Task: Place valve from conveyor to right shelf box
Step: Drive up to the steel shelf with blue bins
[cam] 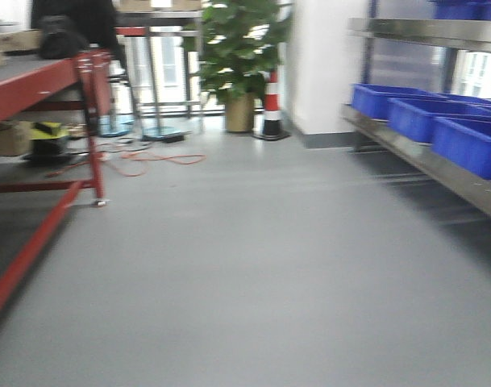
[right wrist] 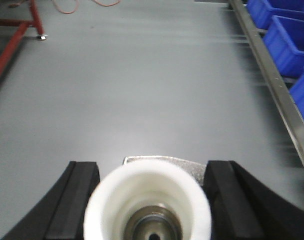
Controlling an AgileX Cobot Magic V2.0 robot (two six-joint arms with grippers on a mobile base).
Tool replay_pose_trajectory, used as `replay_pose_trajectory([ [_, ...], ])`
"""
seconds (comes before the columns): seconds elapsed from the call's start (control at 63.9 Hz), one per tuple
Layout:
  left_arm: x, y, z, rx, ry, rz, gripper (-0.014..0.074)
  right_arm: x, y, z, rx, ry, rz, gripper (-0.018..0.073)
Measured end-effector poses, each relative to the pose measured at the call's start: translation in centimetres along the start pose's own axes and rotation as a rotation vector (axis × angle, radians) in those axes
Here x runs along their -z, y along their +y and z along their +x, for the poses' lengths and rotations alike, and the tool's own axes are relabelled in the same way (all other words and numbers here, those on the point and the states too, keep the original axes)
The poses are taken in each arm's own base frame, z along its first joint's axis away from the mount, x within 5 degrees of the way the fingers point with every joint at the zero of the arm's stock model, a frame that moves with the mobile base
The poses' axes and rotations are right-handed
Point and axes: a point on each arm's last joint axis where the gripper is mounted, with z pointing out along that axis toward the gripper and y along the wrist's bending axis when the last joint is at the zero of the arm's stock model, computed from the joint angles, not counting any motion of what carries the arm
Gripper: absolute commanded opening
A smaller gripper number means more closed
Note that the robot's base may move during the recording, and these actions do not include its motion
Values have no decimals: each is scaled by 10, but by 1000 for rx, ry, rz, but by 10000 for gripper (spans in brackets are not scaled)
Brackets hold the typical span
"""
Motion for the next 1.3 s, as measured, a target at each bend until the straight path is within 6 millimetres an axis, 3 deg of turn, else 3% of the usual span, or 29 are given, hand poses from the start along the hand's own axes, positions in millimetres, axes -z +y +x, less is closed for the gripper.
replay_pose_trajectory([
  [1.299, 0, 0, 0, 5, 0, 5, -111, 0, 0, 0, 0, 0, 0, -151],
])
